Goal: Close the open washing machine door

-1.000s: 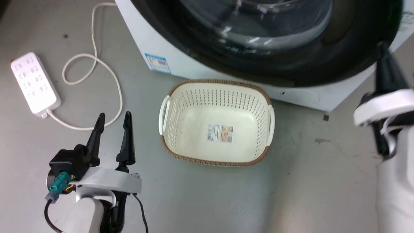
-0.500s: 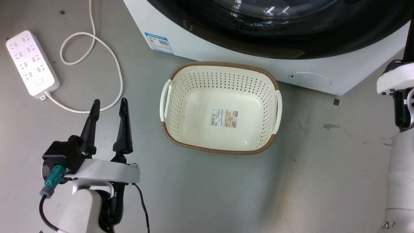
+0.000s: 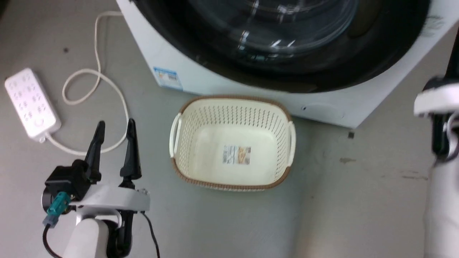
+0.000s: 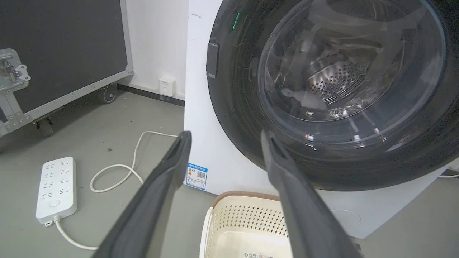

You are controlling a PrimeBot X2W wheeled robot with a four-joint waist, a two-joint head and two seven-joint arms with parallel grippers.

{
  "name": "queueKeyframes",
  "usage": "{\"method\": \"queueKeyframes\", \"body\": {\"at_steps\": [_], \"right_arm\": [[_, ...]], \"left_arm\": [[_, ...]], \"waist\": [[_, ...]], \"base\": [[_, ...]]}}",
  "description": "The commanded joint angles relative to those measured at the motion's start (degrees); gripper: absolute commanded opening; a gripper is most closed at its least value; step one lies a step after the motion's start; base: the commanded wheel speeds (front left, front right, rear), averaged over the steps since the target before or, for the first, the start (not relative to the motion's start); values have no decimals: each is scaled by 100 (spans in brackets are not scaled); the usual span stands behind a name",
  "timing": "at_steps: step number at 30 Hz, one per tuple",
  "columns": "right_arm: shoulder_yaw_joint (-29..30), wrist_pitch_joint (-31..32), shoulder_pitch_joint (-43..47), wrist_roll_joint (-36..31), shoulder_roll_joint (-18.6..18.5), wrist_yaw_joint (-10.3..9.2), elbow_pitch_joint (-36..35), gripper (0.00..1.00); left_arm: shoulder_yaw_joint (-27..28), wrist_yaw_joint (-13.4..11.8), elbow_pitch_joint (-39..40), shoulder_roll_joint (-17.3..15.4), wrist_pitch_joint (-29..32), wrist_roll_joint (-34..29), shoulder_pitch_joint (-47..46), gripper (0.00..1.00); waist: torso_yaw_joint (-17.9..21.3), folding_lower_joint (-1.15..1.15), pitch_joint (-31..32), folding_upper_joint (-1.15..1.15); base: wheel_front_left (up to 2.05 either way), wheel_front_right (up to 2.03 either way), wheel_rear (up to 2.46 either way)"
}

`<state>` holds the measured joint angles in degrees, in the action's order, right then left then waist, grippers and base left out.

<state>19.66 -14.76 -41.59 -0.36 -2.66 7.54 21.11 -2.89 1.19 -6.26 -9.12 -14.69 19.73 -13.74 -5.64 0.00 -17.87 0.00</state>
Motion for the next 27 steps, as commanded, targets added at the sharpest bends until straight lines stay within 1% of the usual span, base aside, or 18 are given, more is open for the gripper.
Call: {"method": "queueKeyframes", "body": {"at_steps": [1,7,8,9,12,13,14,19,26,27], "right_arm": [[-120,-22,412,183,-21,-5,-200,0],[-575,-23,1604,627,-21,-5,-722,0],[-575,-23,1604,627,-21,-5,-722,0],[-723,-23,1958,732,-21,-5,-801,0],[-893,-23,2418,847,-21,-5,-860,0],[-893,-23,2418,847,-21,-5,-860,0],[-991,-23,2662,880,-21,-5,-862,0],[-1231,22,3071,879,-21,-5,-902,0],[-1428,210,3615,673,-21,-5,-1125,0],[-1453,283,3670,659,-21,-5,-1128,42]], "left_arm": [[29,21,-18,38,-30,-62,130,100],[42,33,-88,55,-30,-150,401,100],[42,33,-88,55,-30,-150,401,100],[40,18,-97,50,-30,-176,492,100],[10,-9,-115,40,-26,-212,601,100],[10,-9,-115,40,-26,-212,601,100],[-6,-17,-116,22,-6,-221,654,100],[-57,-45,-122,-52,106,-280,724,100],[-223,-62,-77,-146,292,-414,741,100],[-239,-62,-75,-157,312,-423,743,100]], "waist": [[276,0,428,0],[598,0,978,0],[598,0,978,0],[697,0,1118,0],[798,0,1292,0],[798,0,1292,0],[845,0,1362,0],[903,0,1464,0],[913,0,1562,0],[914,0,1572,0]], "base": [[0,0,0],[0,0,0],[0,0,0],[0,0,0],[0,0,0],[0,0,0],[0,0,0],[0,0,0],[0,0,0],[0,0,0]]}}
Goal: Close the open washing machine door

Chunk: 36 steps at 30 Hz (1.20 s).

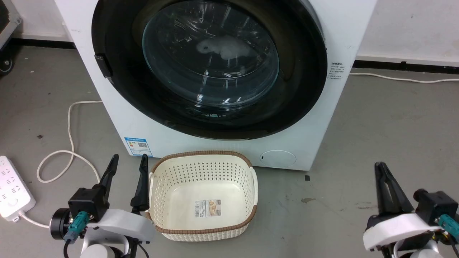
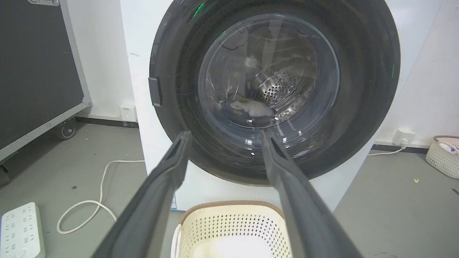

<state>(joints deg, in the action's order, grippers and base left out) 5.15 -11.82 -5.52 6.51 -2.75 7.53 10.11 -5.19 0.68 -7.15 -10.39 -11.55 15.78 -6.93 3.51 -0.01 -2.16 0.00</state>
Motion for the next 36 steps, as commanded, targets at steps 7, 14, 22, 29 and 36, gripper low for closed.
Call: {"method": "queueKeyframes", "body": {"at_steps": [7,14,22,29,36], "right_arm": [[-96,213,265,-6,-12,-4,-149,100],[-172,314,338,13,-12,-4,-226,100],[-216,361,379,49,-12,-4,-350,100],[-218,361,371,82,-12,-4,-380,100],[-225,367,294,57,0,0,-342,0]], "left_arm": [[-127,-18,-10,-82,148,-79,34,100],[-163,-43,-95,-95,333,5,-5,100],[-134,-106,-70,-82,428,141,-13,100],[-123,-85,-98,-63,436,271,-53,100],[-132,-73,-112,-75,448,304,-12,0]], "waist": [[-30,1,13,0],[-25,1,59,0],[-31,1,68,0],[-50,1,37,0],[-65,1,30,0]], "base": [[0,0,0],[0,0,0],[0,0,0],[0,0,0],[0,0,0]]}}
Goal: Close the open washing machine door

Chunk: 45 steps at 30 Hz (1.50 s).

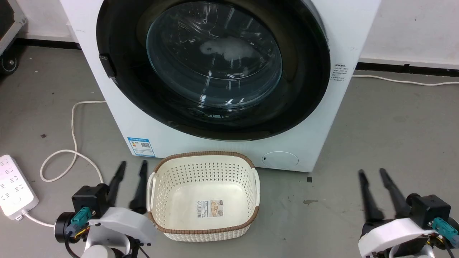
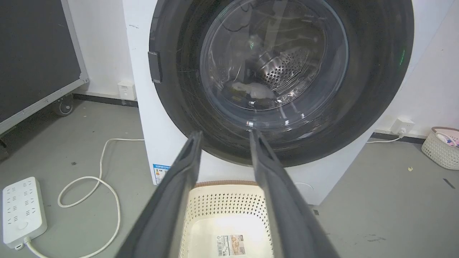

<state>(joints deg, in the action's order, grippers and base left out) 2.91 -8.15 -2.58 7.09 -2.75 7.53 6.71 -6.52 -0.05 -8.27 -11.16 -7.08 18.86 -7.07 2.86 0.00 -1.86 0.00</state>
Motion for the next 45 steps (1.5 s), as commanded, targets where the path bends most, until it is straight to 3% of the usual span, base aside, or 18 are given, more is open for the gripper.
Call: {"method": "queueKeyframes", "body": {"at_steps": [1,45], "right_arm": [[-1,1,1,-2,0,0,-1,0],[-101,284,90,-247,-4,-1,-234,0]], "left_arm": [[1,0,2,2,2,-4,2,0],[228,2,288,288,247,-658,246,0]], "waist": [[-1,0,0,0],[-100,0,65,0]], "base": [[0,0,0],[0,0,0]]}}
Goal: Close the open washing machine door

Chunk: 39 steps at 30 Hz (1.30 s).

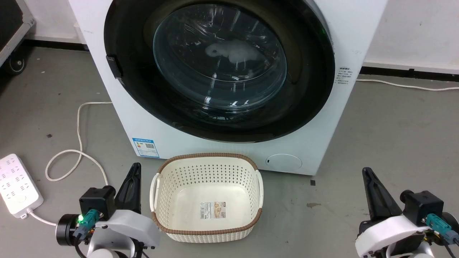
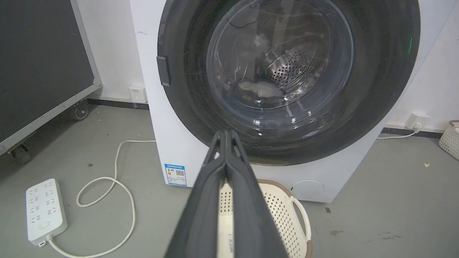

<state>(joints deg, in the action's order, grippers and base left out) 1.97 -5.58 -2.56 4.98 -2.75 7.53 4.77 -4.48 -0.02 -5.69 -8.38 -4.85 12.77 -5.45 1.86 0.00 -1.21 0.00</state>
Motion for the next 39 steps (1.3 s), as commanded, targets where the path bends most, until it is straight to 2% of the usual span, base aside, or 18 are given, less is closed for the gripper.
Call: {"method": "queueKeyframes", "body": {"at_steps": [1,39], "right_arm": [[-10,33,90,-42,-4,-2,-46,0],[-122,346,189,-314,-9,-3,-303,0]], "left_arm": [[29,-1,37,16,29,-64,90,0],[279,1,354,335,301,-787,362,0]], "waist": [[-2,0,1,0],[-112,0,73,0]], "base": [[0,0,0],[0,0,0]]}}
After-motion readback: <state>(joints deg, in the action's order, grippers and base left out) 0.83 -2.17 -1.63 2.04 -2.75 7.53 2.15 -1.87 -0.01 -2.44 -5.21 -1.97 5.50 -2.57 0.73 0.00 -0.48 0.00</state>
